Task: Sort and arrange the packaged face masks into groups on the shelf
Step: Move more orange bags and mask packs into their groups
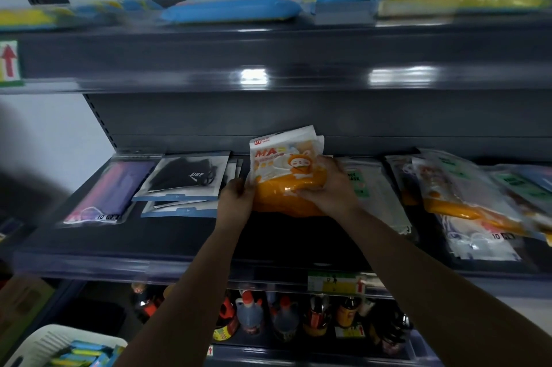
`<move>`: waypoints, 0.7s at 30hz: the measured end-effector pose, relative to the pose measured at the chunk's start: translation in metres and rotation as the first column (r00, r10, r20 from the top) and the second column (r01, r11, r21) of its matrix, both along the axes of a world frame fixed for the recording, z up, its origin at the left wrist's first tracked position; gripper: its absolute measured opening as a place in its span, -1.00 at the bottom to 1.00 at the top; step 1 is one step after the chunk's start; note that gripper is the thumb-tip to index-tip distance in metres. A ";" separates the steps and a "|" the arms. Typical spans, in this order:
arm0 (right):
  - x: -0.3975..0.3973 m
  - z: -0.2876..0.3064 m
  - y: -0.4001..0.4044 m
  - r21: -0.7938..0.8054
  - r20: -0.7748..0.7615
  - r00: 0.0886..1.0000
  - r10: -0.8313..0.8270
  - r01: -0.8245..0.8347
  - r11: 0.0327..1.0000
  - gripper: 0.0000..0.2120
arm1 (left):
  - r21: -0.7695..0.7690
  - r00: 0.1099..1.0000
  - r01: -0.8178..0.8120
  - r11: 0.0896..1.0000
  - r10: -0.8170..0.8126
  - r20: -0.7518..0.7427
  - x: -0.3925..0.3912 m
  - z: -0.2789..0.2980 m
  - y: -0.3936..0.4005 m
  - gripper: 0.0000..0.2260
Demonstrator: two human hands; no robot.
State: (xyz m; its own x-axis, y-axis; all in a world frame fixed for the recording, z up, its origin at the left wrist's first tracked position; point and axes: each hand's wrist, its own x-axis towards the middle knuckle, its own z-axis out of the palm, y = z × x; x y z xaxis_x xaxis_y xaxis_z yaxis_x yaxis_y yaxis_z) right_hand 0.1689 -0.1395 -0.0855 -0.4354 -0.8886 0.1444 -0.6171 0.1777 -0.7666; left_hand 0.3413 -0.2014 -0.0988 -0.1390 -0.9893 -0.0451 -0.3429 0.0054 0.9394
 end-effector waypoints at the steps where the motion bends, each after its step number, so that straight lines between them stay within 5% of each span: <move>1: 0.002 0.000 0.000 0.002 -0.021 1.000 0.008 -0.008 1.000 -0.19 | -0.018 0.999 0.026 0.999 -0.026 0.029 0.000 0.000 0.002 -0.64; 6: 0.004 0.001 0.003 0.021 -0.088 0.996 0.023 -0.021 1.000 -0.28 | -0.048 0.992 0.108 0.993 -0.104 0.070 -0.003 -0.002 0.005 -0.60; 12: -0.006 -0.002 0.007 0.045 -0.174 0.984 -0.047 0.055 0.997 -0.53 | -0.155 0.941 0.204 0.967 -0.151 0.301 -0.012 0.009 -0.001 -0.58; 21: -0.008 0.004 0.008 0.127 -0.258 0.966 -0.012 0.046 0.991 -0.42 | -0.137 0.888 0.223 0.965 -0.144 0.436 -0.020 0.015 -0.013 -0.56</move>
